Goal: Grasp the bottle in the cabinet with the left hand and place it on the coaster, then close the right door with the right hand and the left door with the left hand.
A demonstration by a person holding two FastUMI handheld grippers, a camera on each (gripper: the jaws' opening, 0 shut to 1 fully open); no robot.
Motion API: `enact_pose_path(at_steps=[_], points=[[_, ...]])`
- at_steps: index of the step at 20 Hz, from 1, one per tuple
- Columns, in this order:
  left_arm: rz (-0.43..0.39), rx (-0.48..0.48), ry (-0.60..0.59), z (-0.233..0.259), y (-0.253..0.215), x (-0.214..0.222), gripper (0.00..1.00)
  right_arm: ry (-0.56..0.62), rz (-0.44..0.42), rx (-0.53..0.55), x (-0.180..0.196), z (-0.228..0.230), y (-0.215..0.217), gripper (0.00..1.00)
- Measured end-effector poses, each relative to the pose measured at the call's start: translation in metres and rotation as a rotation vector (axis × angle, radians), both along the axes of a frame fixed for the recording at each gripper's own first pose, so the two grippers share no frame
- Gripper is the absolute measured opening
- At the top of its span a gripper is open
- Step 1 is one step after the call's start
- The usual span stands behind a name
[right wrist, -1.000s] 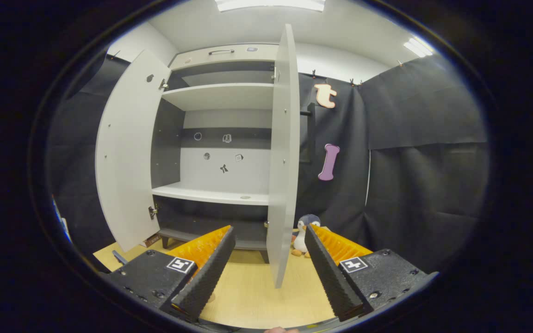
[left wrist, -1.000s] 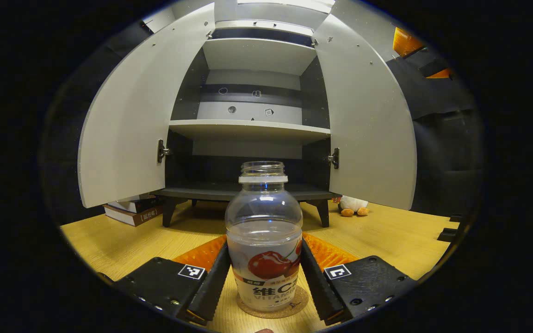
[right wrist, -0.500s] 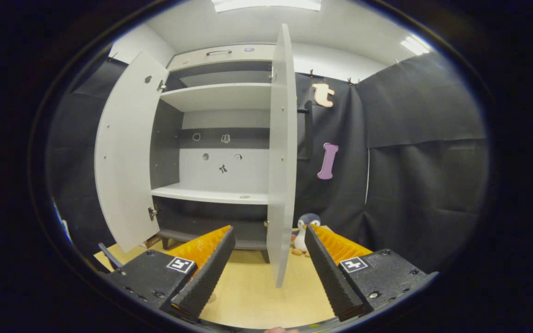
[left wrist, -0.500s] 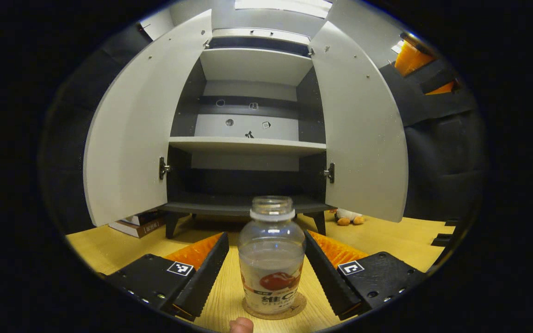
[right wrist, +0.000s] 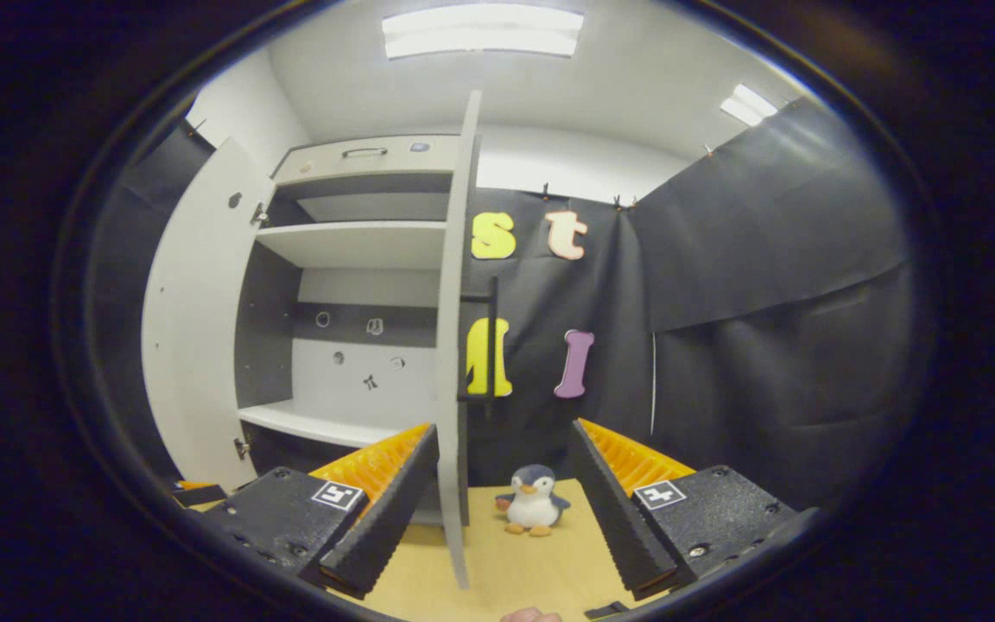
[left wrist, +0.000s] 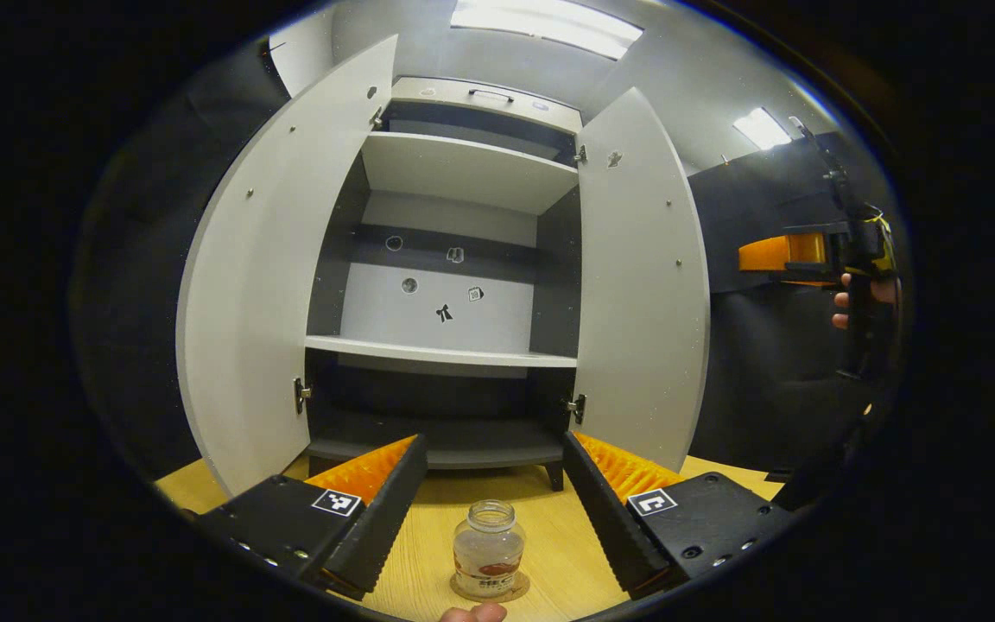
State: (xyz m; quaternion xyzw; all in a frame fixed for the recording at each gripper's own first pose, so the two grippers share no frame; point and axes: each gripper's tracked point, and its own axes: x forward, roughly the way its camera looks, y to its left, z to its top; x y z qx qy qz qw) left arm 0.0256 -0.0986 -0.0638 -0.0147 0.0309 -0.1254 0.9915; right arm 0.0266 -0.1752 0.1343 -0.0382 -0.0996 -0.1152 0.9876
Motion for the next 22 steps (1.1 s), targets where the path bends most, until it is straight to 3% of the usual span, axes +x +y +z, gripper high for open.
enact_pose_path(at_steps=[4,5,8,11,16,22], points=[[-0.007,0.008,-0.023,0.026,0.005,-0.011,0.96,-0.047,-0.023,-0.027,0.043,0.037,-0.040,0.99],[0.001,0.008,-0.036,0.032,0.007,-0.014,0.92,-0.048,-0.036,-0.020,0.053,0.039,-0.048,0.99],[0.039,0.025,-0.046,0.036,0.015,-0.017,0.95,-0.029,-0.019,-0.019,0.081,0.036,-0.048,0.98],[0.066,0.018,-0.023,0.032,0.020,-0.020,0.95,-0.051,-0.014,-0.018,0.083,0.037,-0.044,0.95],[0.117,0.007,-0.024,0.037,0.037,-0.024,0.95,-0.060,0.136,0.095,0.087,0.028,-0.003,0.91],[0.170,0.005,-0.034,0.040,0.058,-0.030,0.95,-0.042,0.289,0.108,0.106,0.020,0.065,0.94]])
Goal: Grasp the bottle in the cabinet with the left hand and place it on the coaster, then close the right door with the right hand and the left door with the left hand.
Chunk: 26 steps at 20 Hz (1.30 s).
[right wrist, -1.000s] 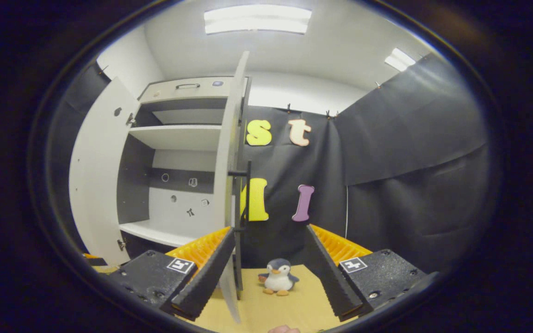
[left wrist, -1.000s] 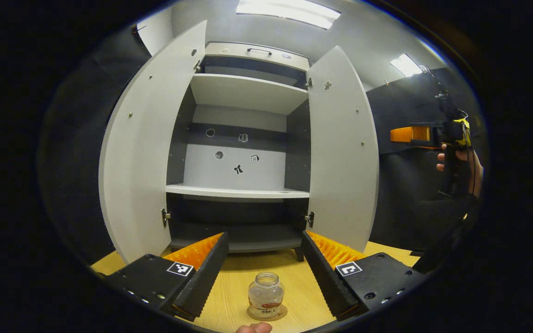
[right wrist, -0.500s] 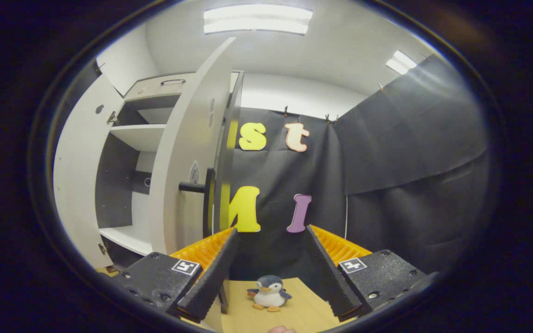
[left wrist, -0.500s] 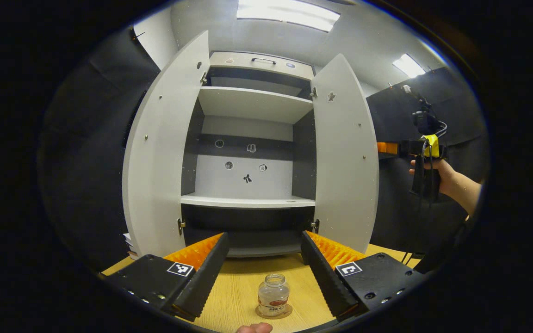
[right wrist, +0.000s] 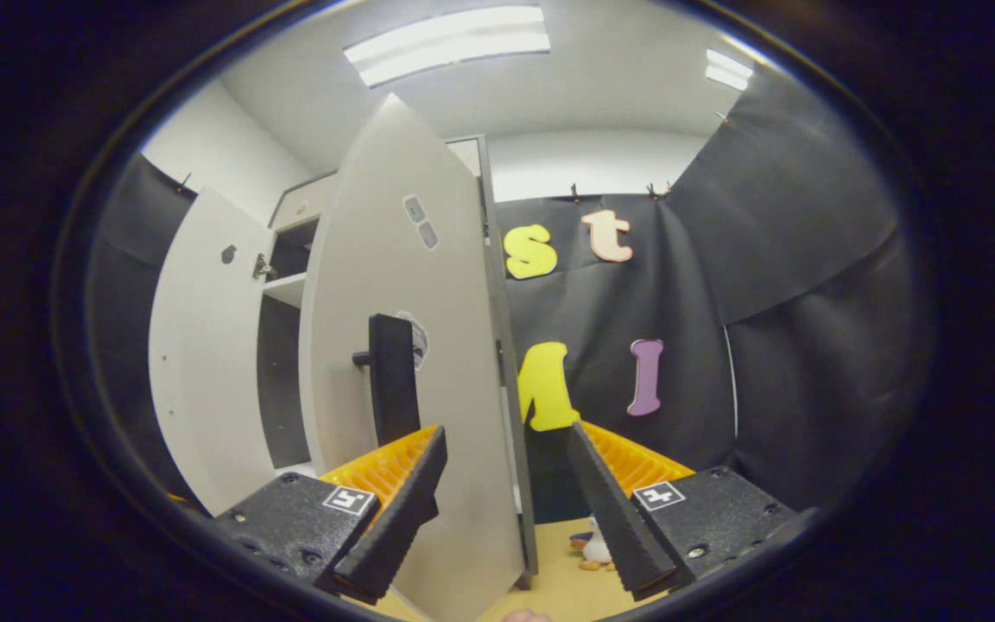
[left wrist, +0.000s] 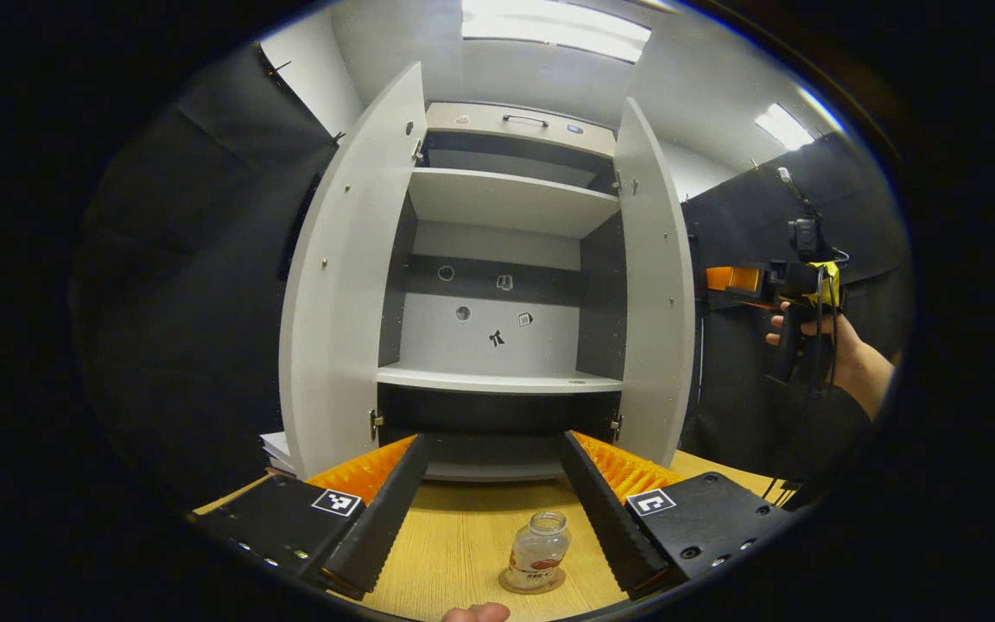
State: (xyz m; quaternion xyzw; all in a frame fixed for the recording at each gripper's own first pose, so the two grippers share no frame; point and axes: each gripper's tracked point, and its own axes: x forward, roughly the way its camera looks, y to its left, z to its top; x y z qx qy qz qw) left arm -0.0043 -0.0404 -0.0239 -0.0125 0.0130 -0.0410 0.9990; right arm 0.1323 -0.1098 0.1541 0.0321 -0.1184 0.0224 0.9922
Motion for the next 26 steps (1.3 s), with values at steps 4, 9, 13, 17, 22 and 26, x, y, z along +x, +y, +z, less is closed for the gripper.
enact_pose_path(at_steps=[4,9,13,17,22,26], points=[[0.037,-0.003,0.012,-0.005,0.019,-0.001,0.96,0.019,0.066,-0.031,0.026,-0.005,0.042,0.94],[0.091,0.005,0.022,-0.006,0.043,-0.003,0.96,0.036,0.070,-0.037,0.047,-0.006,0.065,0.96],[0.133,0.001,0.012,-0.001,0.063,0.001,0.95,0.007,0.049,-0.052,0.027,0.004,0.063,0.96],[0.159,-0.026,-0.001,0.005,0.071,0.003,0.94,0.006,0.019,-0.080,-0.014,-0.015,0.068,0.96],[0.189,-0.024,-0.016,0.015,0.089,0.008,0.95,0.102,0.030,-0.113,-0.064,-0.093,0.094,0.96],[0.262,0.002,-0.061,0.035,0.123,0.009,0.95,0.195,0.061,-0.104,-0.098,-0.148,0.108,0.96]])
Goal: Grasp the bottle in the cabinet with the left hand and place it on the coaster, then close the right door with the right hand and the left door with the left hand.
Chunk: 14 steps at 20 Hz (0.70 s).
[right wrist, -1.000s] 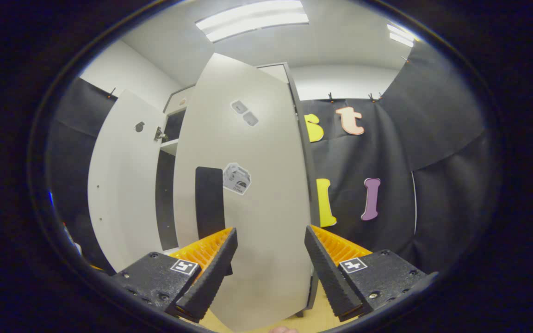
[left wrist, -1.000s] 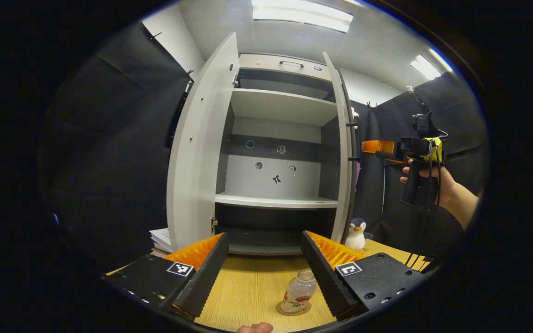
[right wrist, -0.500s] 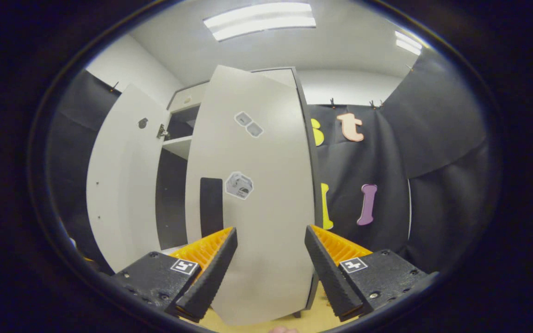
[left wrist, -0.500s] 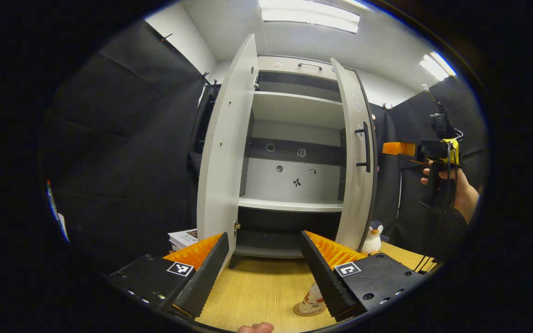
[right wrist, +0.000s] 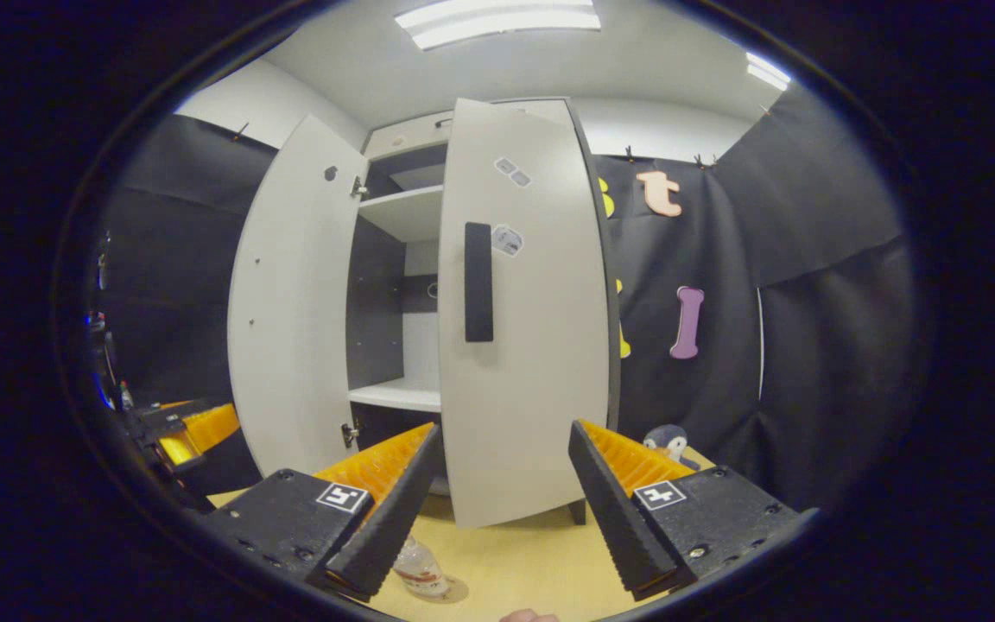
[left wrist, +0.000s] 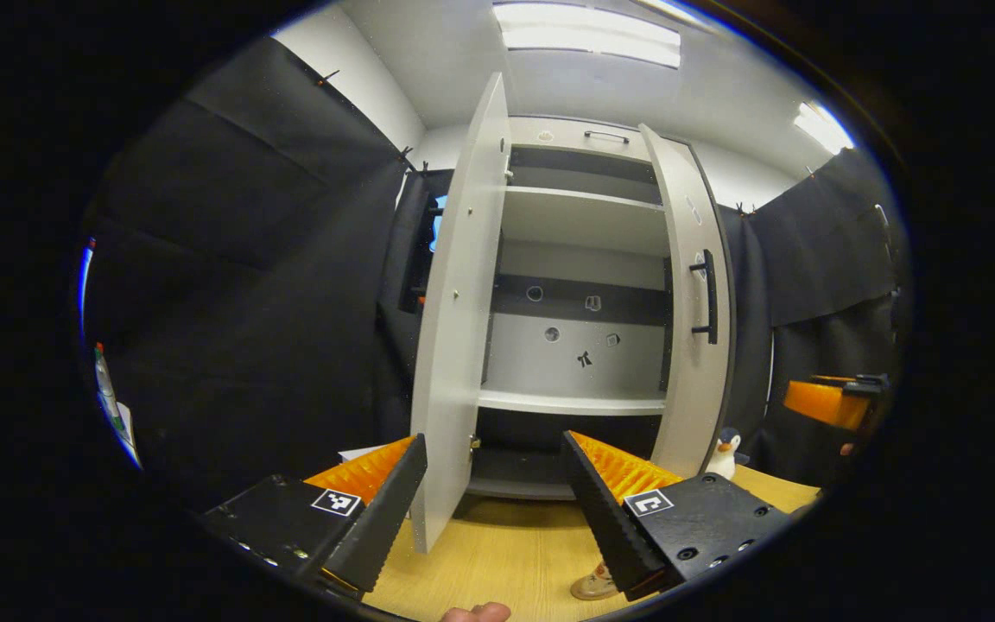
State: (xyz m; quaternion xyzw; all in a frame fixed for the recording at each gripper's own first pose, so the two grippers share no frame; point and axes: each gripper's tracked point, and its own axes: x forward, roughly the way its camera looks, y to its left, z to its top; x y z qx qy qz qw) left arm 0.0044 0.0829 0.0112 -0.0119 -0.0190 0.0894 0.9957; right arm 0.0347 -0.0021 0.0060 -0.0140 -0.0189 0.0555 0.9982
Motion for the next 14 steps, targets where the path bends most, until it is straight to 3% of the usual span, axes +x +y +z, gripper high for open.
enact_pose_path(at_steps=[1,2,4,8,9,11,12,13,14], points=[[0.013,-0.014,-0.007,0.006,0.009,-0.001,0.99,0.012,0.014,-0.003,-0.007,-0.006,0.004,0.96],[0.007,-0.034,-0.021,0.016,0.014,0.000,0.95,0.017,0.024,0.002,-0.012,-0.008,0.006,0.97],[0.029,-0.052,-0.045,0.042,0.035,0.002,0.99,0.014,0.033,0.011,-0.021,-0.008,0.007,0.97],[0.114,0.051,-0.202,0.116,0.106,0.017,0.95,0.012,0.019,0.039,-0.025,-0.008,0.002,0.97],[0.159,0.075,-0.224,0.128,0.127,0.024,0.99,0.012,0.019,0.049,-0.026,-0.008,0.002,0.97],[0.229,0.097,-0.220,0.138,0.159,0.040,0.95,0.010,0.013,0.054,-0.027,-0.008,0.000,0.97],[0.230,0.099,-0.225,0.140,0.165,0.050,0.99,0.005,0.000,0.058,-0.027,-0.008,-0.005,0.96],[0.218,0.094,-0.241,0.139,0.167,0.060,0.95,0.003,-0.015,0.061,-0.027,-0.007,-0.010,0.94],[0.211,0.088,-0.243,0.137,0.169,0.068,0.99,0.005,-0.026,0.065,-0.027,-0.008,-0.014,0.96]])
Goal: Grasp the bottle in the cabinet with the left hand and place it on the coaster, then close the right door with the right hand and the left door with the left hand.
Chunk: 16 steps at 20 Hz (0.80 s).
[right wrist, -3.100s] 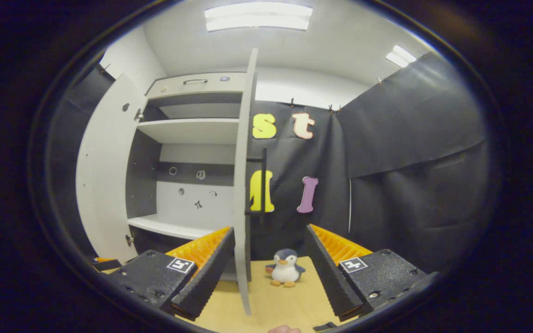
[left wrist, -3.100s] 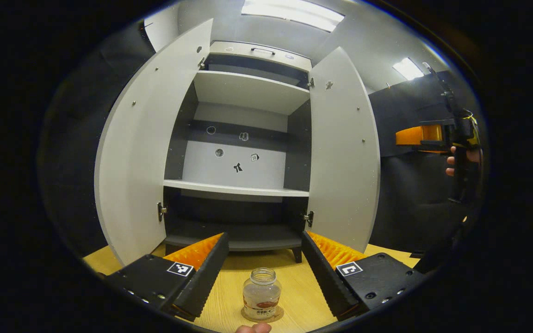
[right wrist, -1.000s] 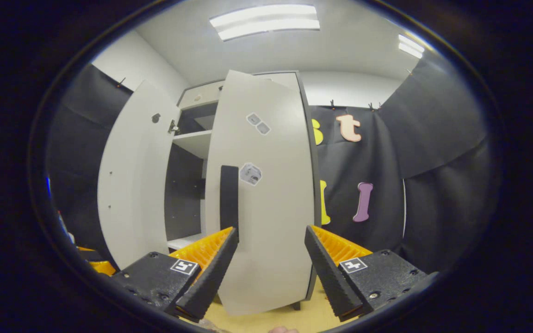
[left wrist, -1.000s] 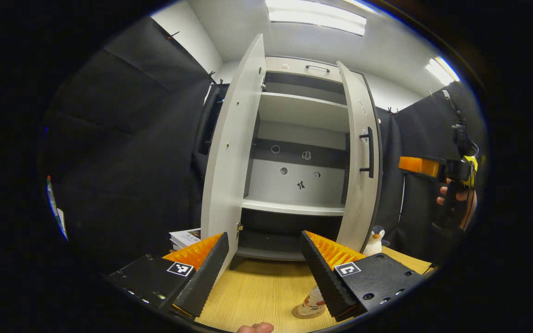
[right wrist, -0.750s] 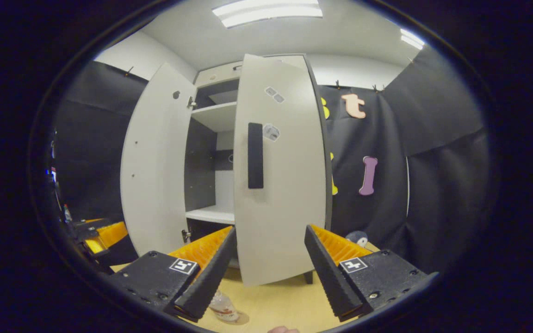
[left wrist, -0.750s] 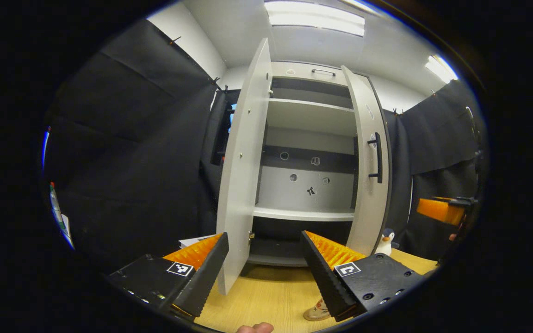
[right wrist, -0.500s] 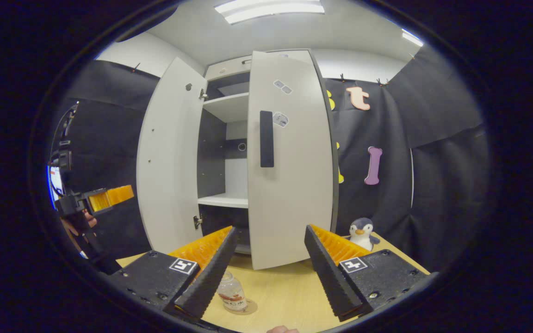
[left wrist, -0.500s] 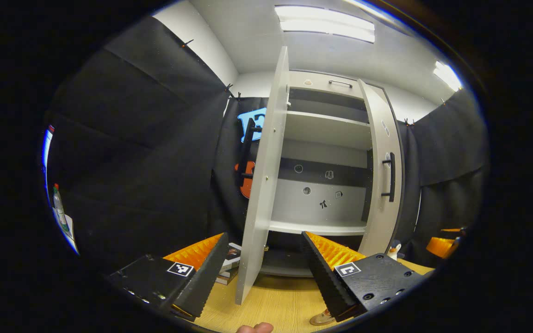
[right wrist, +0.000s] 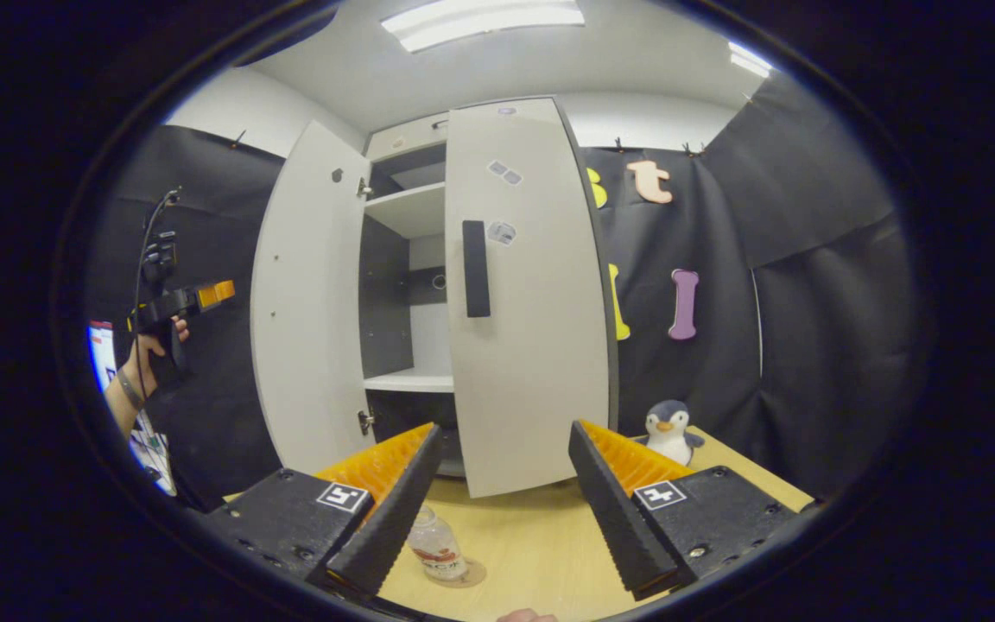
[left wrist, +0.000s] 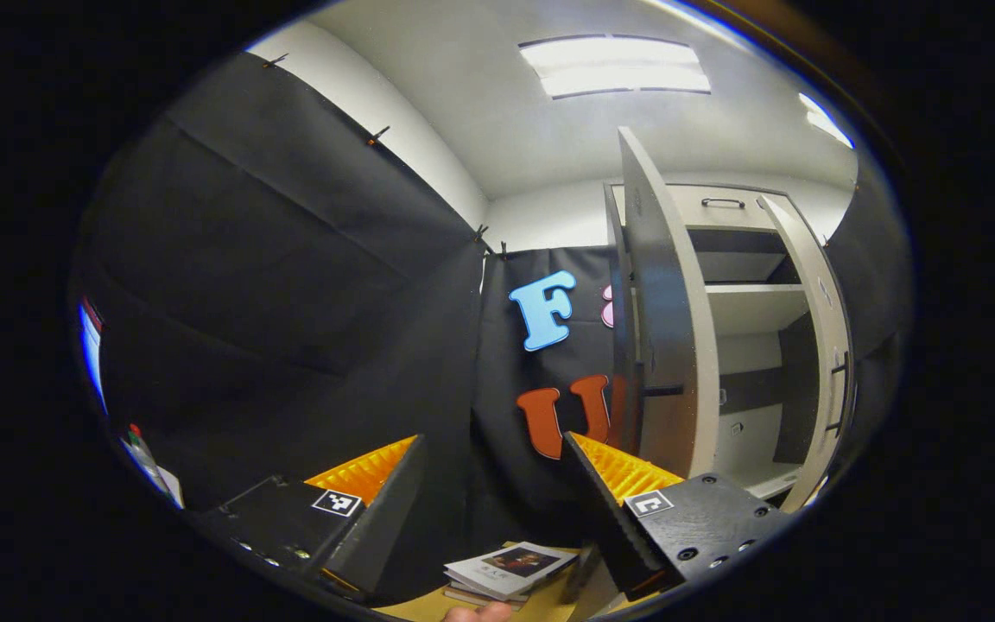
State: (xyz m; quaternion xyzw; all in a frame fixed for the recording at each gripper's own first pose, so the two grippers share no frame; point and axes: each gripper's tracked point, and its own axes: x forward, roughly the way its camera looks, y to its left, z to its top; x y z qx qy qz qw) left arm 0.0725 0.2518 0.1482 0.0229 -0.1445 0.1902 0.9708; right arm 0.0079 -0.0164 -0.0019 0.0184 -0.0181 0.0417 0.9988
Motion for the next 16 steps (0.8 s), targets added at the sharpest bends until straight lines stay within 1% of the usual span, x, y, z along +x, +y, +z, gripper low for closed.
enact_pose_path(at_steps=[1,2,3,4,5,7,9,10,11,12,13,14,15,16], points=[[-0.001,-0.009,0.013,-0.007,0.005,0.010,0.95,-0.001,-0.009,0.004,0.001,0.002,-0.004,0.96],[-0.001,-0.016,0.026,-0.012,0.006,0.016,0.94,-0.002,-0.016,0.007,-0.001,0.003,-0.008,0.95],[-0.001,-0.021,0.034,-0.015,0.006,0.020,0.90,-0.005,-0.024,0.008,-0.001,0.004,-0.012,0.94],[-0.008,-0.018,0.033,-0.014,0.004,0.023,0.90,-0.007,-0.033,0.008,-0.001,0.004,-0.017,0.96],[-0.016,-0.013,0.035,-0.014,0.000,0.026,0.95,-0.006,-0.041,0.008,-0.001,0.004,-0.021,0.97],[-0.009,0.005,0.024,-0.012,-0.002,0.028,0.93,0.003,-0.048,0.011,-0.001,0.004,-0.024,0.96],[-0.028,-0.040,0.027,-0.017,-0.005,0.032,0.94,-0.004,-0.043,0.011,-0.001,0.008,-0.024,0.97],[-0.039,-0.066,0.023,-0.018,-0.009,0.032,0.94,-0.010,-0.039,0.008,-0.002,0.009,-0.024,0.94],[-0.052,-0.086,0.024,-0.020,-0.015,0.036,0.93,-0.019,-0.033,0.005,-0.001,0.012,-0.022,0.94],[-0.064,-0.096,0.024,-0.020,-0.023,0.037,0.93,-0.025,-0.029,0.005,-0.001,0.014,-0.021,0.97],[-0.073,-0.101,0.023,-0.020,-0.030,0.037,0.93,-0.024,-0.022,0.006,0.001,0.015,-0.020,0.94],[-0.083,-0.100,0.019,-0.019,-0.040,0.037,0.93,-0.022,-0.014,0.006,0.002,0.016,-0.019,0.96],[-0.094,-0.104,0.017,-0.020,-0.050,0.040,0.93,-0.019,-0.015,0.001,0.002,0.017,-0.019,0.96],[-0.110,-0.112,0.016,-0.021,-0.059,0.041,0.93,-0.020,-0.019,-0.004,0.002,0.018,-0.021,0.94]])
